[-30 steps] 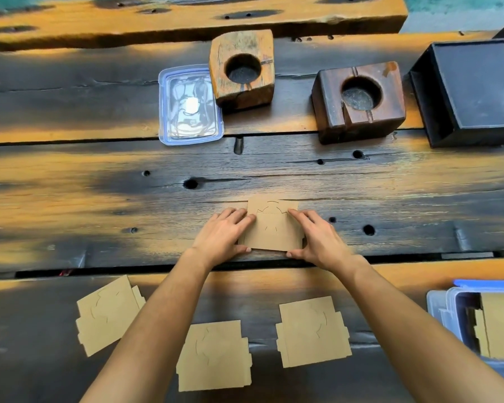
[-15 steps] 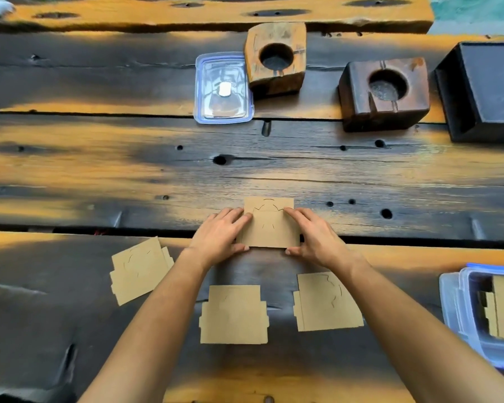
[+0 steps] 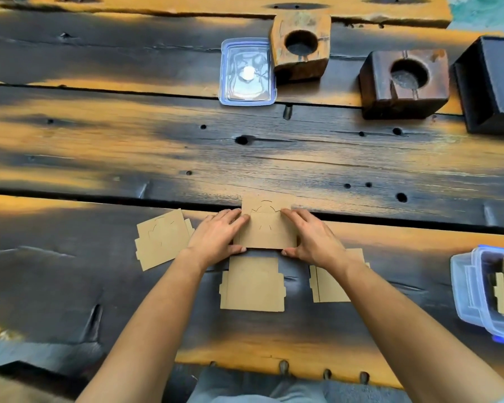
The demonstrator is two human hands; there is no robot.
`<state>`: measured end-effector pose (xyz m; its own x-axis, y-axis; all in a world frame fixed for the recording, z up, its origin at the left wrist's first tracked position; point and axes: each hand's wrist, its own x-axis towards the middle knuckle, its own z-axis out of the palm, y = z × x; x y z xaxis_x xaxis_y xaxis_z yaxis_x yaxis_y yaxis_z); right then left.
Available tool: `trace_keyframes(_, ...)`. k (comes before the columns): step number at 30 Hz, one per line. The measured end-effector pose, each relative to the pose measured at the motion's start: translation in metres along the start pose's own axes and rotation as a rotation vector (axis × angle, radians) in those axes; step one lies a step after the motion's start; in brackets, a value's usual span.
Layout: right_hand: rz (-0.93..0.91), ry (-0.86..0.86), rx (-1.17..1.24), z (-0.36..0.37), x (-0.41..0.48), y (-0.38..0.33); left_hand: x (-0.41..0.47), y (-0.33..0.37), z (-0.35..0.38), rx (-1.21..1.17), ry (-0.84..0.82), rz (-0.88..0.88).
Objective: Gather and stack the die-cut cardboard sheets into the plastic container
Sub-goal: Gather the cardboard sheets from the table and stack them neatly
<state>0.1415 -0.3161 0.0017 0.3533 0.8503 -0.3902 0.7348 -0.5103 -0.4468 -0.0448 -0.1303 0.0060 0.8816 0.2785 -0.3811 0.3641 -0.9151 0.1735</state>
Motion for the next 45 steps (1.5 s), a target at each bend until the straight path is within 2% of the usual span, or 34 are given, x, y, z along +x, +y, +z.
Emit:
trace_keyframes(24,0.045,-0.065,-0.019,0.071,-0.069,-0.040,-0.095,0.008,0.059,-0.029,-0.037,0.009)
trace_keyframes(45,0.067,-0.068,-0.081,0.096,-0.085,-0.037,-0.108,0.018,0.084,-0.061,-0.030,0.022)
